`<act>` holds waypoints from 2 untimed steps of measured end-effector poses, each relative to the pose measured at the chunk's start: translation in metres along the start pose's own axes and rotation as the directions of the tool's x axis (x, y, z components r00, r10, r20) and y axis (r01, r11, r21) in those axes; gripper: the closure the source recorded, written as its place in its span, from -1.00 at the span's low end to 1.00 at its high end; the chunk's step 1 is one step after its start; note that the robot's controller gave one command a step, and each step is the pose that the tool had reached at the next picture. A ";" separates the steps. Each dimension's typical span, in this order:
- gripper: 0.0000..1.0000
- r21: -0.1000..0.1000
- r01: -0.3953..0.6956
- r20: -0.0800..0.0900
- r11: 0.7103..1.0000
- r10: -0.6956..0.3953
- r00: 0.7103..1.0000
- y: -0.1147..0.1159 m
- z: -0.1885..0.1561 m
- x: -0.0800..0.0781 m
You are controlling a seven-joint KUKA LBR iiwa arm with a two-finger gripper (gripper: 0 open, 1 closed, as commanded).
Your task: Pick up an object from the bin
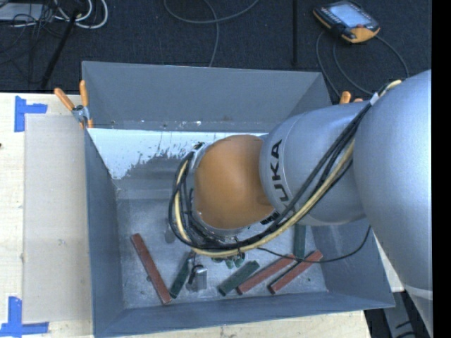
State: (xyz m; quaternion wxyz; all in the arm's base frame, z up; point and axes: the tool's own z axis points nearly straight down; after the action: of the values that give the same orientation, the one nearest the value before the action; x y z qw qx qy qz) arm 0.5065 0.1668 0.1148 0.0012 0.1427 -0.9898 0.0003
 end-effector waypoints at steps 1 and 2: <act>1.00 -0.003 0.044 0.003 0.999 -0.044 0.999 0.006 0.043 0.003; -1.00 -0.001 0.041 0.002 0.999 -0.041 0.999 0.004 0.045 0.004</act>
Offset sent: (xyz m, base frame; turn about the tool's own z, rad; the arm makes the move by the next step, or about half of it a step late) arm 0.0000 0.0000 0.0000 0.0000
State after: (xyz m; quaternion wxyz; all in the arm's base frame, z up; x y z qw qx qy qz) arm 0.5013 0.1698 0.0700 0.0002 0.1629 -0.9866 -0.0002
